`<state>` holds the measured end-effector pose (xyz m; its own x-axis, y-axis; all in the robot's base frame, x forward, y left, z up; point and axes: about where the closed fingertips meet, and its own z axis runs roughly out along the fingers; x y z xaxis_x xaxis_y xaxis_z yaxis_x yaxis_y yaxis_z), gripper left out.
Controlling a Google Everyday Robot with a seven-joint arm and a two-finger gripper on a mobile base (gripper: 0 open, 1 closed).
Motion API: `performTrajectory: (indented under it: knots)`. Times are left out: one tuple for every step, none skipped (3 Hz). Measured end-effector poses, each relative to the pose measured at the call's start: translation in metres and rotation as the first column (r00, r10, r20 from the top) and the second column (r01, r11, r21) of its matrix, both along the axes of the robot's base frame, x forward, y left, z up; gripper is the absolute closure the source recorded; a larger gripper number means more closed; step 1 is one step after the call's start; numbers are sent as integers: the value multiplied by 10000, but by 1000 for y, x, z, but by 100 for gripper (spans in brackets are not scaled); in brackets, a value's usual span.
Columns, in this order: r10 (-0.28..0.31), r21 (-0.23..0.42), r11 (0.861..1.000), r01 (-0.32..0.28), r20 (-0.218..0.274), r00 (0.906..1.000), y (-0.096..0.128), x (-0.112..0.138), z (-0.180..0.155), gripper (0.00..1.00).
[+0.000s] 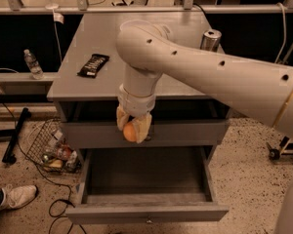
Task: Place orange into middle drawer
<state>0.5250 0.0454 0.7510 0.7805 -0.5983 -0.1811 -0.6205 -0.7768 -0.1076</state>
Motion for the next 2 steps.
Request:
performTrajectory:
  knots:
    - [627,345,9975,-617,-284,9976,-2,-8,-43,100]
    - [585,719,9959,-546,-538,9968,0,-18,-87,100]
